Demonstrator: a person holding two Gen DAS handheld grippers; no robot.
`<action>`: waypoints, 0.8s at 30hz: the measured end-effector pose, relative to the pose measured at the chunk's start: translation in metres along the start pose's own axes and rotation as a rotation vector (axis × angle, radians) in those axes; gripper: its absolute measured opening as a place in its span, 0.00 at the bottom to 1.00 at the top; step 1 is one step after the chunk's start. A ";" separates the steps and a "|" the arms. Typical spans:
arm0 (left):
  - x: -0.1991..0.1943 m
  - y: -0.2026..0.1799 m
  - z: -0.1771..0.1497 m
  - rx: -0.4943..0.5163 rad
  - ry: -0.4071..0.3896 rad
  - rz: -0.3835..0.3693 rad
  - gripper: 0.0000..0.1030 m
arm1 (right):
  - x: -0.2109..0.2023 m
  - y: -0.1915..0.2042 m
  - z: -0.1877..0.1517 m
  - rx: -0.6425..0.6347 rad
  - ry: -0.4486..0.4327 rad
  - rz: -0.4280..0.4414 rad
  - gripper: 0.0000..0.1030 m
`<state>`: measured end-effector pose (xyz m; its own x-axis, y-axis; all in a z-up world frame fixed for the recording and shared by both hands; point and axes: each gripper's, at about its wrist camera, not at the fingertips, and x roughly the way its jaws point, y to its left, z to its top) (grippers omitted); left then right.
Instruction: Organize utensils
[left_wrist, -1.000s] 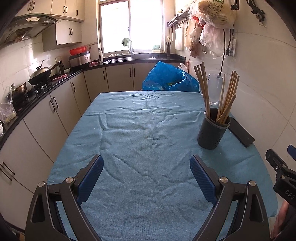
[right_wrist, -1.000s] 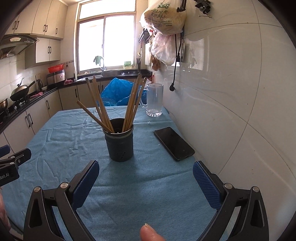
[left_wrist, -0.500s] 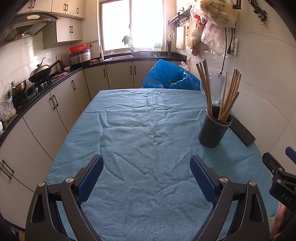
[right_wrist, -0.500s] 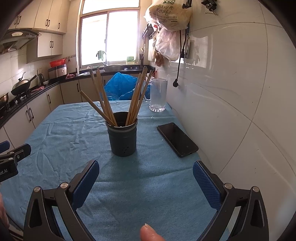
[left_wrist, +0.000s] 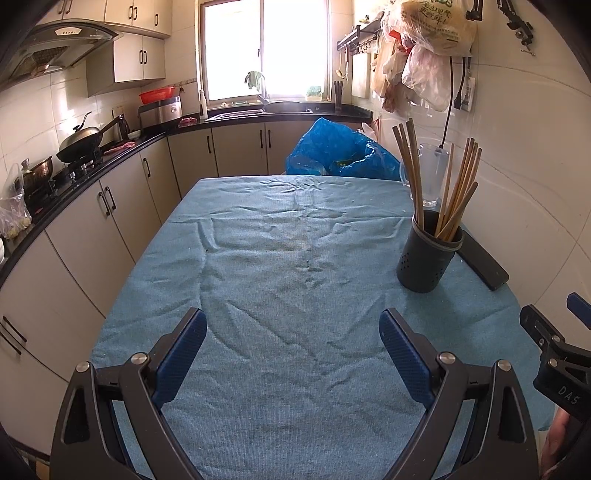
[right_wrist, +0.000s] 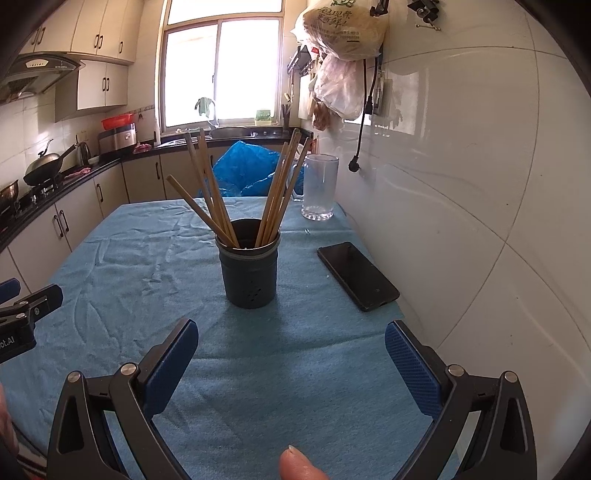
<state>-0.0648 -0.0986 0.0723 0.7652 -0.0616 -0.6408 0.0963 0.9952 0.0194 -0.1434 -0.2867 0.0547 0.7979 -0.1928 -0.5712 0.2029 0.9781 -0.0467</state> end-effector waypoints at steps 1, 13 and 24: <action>0.000 0.001 0.000 0.002 0.002 -0.001 0.91 | 0.000 0.000 0.000 -0.001 0.001 0.000 1.00; -0.004 -0.001 -0.003 -0.008 0.001 0.001 0.91 | -0.001 0.006 -0.003 -0.012 0.009 0.005 1.00; -0.025 -0.001 -0.007 -0.012 -0.028 0.029 0.91 | -0.013 0.011 -0.008 -0.024 -0.012 0.034 1.00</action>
<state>-0.0887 -0.0976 0.0825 0.7850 -0.0351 -0.6185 0.0669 0.9974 0.0284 -0.1563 -0.2723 0.0551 0.8108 -0.1603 -0.5629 0.1623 0.9856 -0.0468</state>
